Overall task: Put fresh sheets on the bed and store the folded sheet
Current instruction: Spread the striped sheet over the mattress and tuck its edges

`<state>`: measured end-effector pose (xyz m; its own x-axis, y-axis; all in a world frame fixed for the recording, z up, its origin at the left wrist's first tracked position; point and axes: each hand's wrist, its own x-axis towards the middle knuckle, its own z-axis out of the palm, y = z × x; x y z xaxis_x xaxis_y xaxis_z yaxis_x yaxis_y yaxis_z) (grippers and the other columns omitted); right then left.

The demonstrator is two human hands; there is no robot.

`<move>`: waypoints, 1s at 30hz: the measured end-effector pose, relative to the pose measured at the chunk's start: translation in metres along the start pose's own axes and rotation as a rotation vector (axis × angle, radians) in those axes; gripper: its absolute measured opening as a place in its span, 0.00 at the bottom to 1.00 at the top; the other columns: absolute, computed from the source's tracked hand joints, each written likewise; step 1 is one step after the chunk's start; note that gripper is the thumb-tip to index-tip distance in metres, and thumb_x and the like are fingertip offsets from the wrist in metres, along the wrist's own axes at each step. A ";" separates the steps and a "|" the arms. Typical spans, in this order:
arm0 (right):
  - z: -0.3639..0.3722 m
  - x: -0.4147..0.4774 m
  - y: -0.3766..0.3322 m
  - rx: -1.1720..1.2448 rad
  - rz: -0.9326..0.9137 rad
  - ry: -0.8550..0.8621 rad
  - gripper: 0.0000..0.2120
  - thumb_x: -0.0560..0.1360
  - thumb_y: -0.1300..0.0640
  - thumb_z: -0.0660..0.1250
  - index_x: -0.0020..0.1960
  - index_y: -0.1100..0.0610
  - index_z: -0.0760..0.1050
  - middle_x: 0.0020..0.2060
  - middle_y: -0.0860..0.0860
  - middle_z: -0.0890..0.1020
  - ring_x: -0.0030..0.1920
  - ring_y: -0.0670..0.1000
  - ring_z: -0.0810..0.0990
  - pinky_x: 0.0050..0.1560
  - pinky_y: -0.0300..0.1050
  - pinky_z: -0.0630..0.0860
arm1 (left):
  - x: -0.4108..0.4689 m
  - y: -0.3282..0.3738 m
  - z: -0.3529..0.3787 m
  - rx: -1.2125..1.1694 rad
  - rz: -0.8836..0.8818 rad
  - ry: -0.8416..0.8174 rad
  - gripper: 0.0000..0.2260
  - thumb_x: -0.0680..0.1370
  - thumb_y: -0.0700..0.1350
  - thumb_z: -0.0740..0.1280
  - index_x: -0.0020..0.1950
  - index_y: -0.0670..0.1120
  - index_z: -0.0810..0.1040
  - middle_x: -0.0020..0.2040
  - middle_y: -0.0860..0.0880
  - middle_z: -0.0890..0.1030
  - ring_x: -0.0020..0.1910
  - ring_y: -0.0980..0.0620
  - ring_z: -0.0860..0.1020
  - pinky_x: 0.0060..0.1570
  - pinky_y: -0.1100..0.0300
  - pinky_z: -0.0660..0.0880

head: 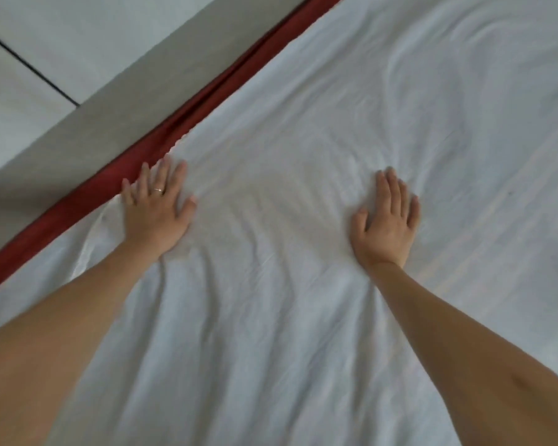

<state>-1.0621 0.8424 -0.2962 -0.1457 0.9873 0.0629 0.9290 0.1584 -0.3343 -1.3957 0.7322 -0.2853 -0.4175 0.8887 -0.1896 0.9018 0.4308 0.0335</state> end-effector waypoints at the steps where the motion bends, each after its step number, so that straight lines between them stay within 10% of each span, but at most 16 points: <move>1: -0.001 0.000 0.003 -0.005 0.005 -0.006 0.33 0.71 0.48 0.52 0.76 0.54 0.57 0.75 0.50 0.60 0.75 0.51 0.56 0.74 0.48 0.44 | -0.027 -0.025 0.002 0.013 -0.084 -0.035 0.29 0.76 0.60 0.45 0.77 0.54 0.52 0.78 0.49 0.52 0.76 0.43 0.50 0.71 0.42 0.45; 10: -0.017 -0.085 -0.080 -0.080 0.169 -0.203 0.29 0.78 0.55 0.51 0.77 0.60 0.50 0.77 0.54 0.50 0.77 0.54 0.48 0.75 0.55 0.41 | -0.243 -0.116 -0.004 -0.029 -0.430 -0.363 0.30 0.80 0.60 0.48 0.75 0.55 0.34 0.76 0.49 0.32 0.75 0.43 0.35 0.68 0.33 0.43; 15: 0.009 -0.257 -0.201 -0.023 -0.380 -0.457 0.31 0.75 0.48 0.49 0.77 0.53 0.54 0.76 0.52 0.56 0.76 0.54 0.55 0.73 0.53 0.38 | -0.284 -0.150 0.000 -0.046 -0.408 -0.257 0.29 0.81 0.57 0.51 0.77 0.54 0.40 0.77 0.47 0.38 0.76 0.45 0.40 0.69 0.36 0.48; 18: 0.037 -0.318 -0.249 -0.062 -0.405 -0.503 0.31 0.74 0.48 0.52 0.77 0.49 0.52 0.76 0.51 0.54 0.76 0.53 0.53 0.74 0.56 0.40 | -0.278 -0.185 0.001 -0.130 -0.469 -0.149 0.32 0.80 0.57 0.54 0.78 0.45 0.45 0.78 0.45 0.43 0.76 0.45 0.45 0.69 0.36 0.53; 25: 0.054 -0.327 -0.257 -0.172 -0.382 -0.423 0.33 0.72 0.48 0.52 0.77 0.48 0.51 0.77 0.51 0.53 0.76 0.53 0.52 0.74 0.57 0.41 | -0.312 -0.191 0.023 -1.118 -0.936 -0.024 0.54 0.69 0.49 0.76 0.76 0.39 0.37 0.76 0.40 0.45 0.76 0.47 0.48 0.71 0.62 0.46; 30: 0.056 -0.328 -0.256 -0.141 -0.363 -0.395 0.32 0.73 0.49 0.54 0.77 0.49 0.53 0.77 0.50 0.54 0.76 0.52 0.52 0.74 0.56 0.41 | -0.357 -0.180 0.037 -1.455 -1.107 -0.120 0.39 0.66 0.43 0.78 0.71 0.44 0.60 0.63 0.50 0.73 0.59 0.53 0.74 0.59 0.61 0.71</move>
<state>-1.2709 0.4789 -0.2840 -0.5563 0.8025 -0.2155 0.8279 0.5132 -0.2263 -1.4054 0.3316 -0.2597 -0.6165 0.1472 -0.7735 -0.5792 0.5806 0.5722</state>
